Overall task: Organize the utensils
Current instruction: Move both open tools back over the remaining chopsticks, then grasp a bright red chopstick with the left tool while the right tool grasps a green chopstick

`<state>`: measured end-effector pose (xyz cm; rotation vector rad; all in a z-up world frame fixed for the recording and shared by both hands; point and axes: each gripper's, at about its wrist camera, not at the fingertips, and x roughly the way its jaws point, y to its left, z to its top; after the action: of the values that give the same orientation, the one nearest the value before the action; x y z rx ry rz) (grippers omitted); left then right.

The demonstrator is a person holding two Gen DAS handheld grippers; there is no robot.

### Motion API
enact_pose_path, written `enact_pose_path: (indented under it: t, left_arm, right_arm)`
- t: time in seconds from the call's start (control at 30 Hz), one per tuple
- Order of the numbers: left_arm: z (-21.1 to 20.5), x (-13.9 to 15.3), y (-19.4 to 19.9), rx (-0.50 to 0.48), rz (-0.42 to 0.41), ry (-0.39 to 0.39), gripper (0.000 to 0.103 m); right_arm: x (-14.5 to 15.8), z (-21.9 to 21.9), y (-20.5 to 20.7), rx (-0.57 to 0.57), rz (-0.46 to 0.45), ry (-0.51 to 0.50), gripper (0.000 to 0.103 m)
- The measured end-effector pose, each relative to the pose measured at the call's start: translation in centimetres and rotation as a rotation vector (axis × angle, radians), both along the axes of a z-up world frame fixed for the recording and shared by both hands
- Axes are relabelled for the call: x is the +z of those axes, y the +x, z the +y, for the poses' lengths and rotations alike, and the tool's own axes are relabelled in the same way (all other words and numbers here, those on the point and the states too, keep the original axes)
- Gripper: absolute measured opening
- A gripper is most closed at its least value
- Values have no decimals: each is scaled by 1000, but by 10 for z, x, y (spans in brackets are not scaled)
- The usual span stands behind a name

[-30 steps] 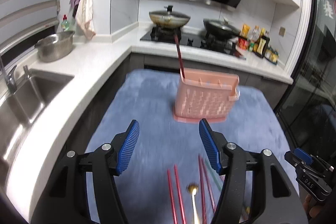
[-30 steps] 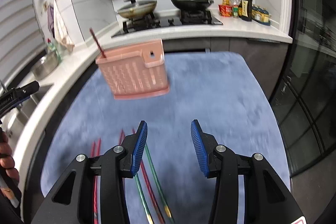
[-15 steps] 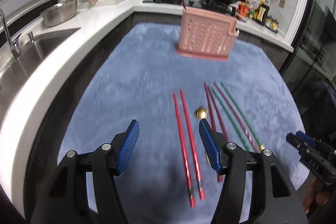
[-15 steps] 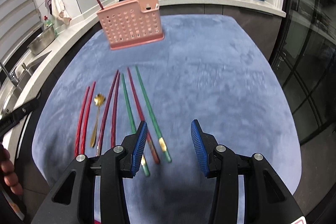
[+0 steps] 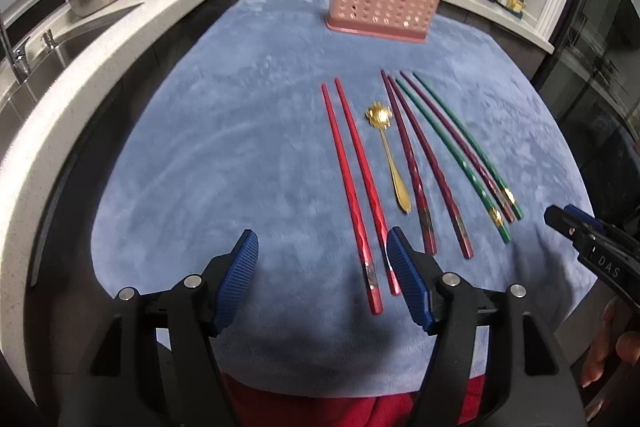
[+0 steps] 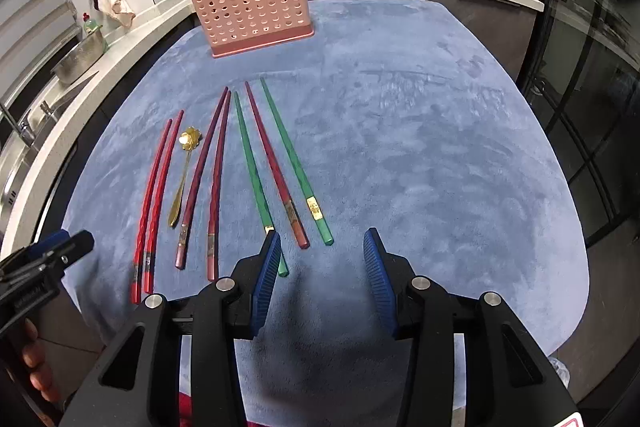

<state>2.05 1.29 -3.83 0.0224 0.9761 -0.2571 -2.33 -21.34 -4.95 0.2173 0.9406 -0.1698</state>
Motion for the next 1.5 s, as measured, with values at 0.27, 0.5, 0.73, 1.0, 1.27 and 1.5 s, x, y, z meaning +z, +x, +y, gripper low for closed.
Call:
enact_pose_path:
  t: [0.27, 0.5, 0.73, 1.0, 1.27, 1.5]
  left_arm:
    - [-11, -24, -1, -30, 83, 41, 64]
    - [-14, -38, 5, -32, 113, 57, 64]
    - [-13, -47, 11, -23, 134, 65, 61]
    - [-13, -47, 15, -20, 117, 84, 49]
    - [-1, -46, 22, 20, 112, 87, 37]
    - [4, -49, 36, 44, 116, 106, 23]
  right_arm:
    - [-4, 3, 3, 9, 13, -1, 43]
    - [-8, 4, 7, 12, 29, 8, 43]
    - [-11, 5, 10, 14, 36, 11, 43]
    - [-13, 4, 13, 14, 42, 16, 43]
    - [-16, 0, 17, 3, 39, 15, 43]
    - [-19, -8, 33, 11, 27, 1, 38]
